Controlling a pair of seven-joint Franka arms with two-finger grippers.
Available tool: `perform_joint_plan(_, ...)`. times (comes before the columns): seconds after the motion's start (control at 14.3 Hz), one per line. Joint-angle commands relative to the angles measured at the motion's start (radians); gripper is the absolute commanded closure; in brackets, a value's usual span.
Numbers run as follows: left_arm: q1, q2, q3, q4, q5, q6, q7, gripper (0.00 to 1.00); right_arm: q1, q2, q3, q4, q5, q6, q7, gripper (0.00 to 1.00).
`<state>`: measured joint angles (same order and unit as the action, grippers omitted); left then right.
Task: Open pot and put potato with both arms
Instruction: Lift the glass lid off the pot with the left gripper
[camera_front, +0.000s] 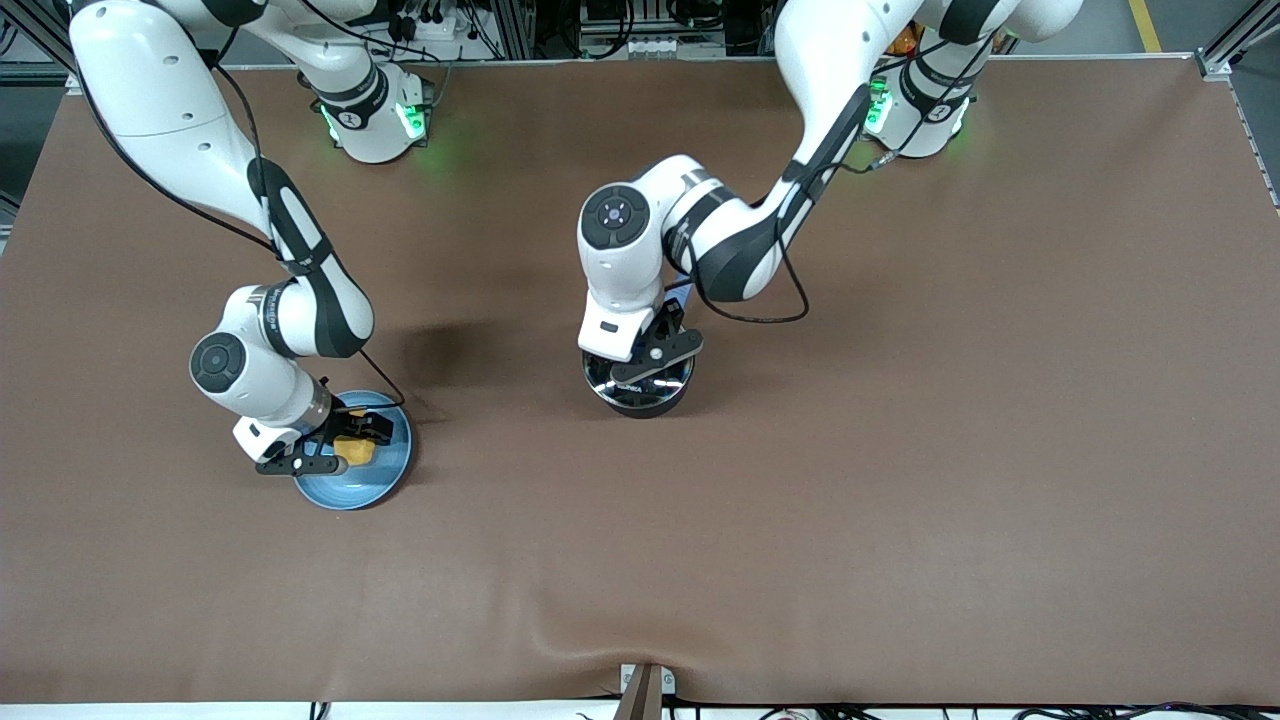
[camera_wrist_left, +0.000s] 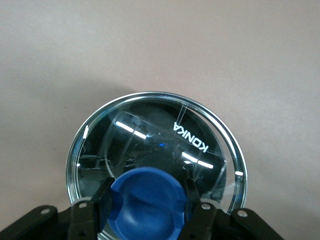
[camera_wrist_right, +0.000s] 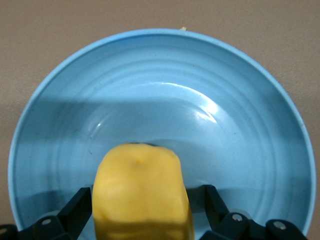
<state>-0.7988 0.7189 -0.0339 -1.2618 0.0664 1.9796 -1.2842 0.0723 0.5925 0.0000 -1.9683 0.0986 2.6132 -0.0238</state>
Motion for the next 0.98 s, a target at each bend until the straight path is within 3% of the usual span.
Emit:
perform_joint_plan(0.0,0.039,-0.122,0.002,-0.024,0.007,-0.117,0.049,1.0,0.001,-0.028,0.0,-0.026,0.021,0.001,0.002,0.04)
perform_joint_plan(0.21,0.108,-0.226,0.0,-0.056,0.007,-0.191,0.138,1.0,0.004,-0.06,0.0,-0.032,0.021,-0.034,0.001,0.55)
perform_joint_plan(0.28,0.133,-0.265,0.0,-0.079,0.007,-0.205,0.181,1.0,0.004,-0.072,0.0,-0.03,0.02,-0.051,0.001,0.65)
perform_joint_plan(0.63,0.304,-0.435,-0.001,-0.254,0.006,-0.206,0.434,1.0,-0.002,-0.175,-0.001,-0.024,0.02,-0.142,-0.004,0.72)
perform_joint_plan(0.91,0.458,-0.454,-0.001,-0.323,-0.014,-0.196,0.62,1.0,0.02,-0.281,-0.001,-0.023,0.02,-0.202,0.001,0.72)
